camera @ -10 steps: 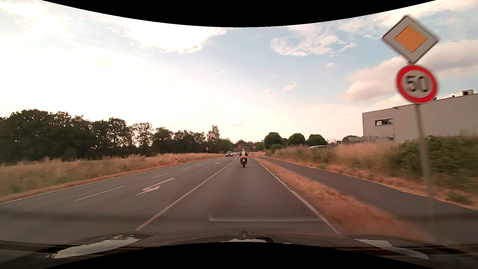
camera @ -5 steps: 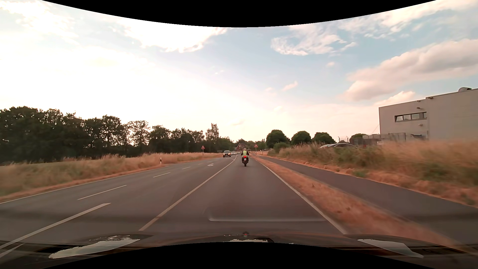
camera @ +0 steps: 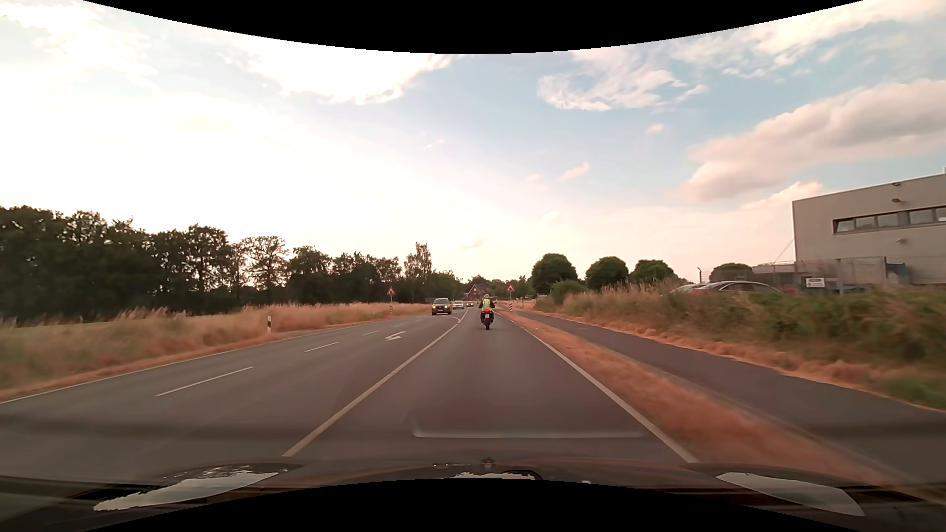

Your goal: Follow the waypoints while adhering to traffic rules and regulations

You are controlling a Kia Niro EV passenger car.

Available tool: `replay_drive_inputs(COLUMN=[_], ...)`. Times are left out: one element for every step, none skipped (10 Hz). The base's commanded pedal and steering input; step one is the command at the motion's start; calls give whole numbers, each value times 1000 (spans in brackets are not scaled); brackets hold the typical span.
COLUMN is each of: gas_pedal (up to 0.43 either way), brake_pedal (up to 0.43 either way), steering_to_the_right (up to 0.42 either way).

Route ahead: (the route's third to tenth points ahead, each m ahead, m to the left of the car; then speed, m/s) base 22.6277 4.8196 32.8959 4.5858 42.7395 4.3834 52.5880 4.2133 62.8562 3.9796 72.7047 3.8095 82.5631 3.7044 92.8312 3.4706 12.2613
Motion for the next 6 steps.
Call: replay_drive_inputs(gas_pedal=[157,157,157,157,157,157], brake_pedal=[0,0,0,0,0,0], steering_to_the_right=[-1,-1,-1,-1,-2,-2])
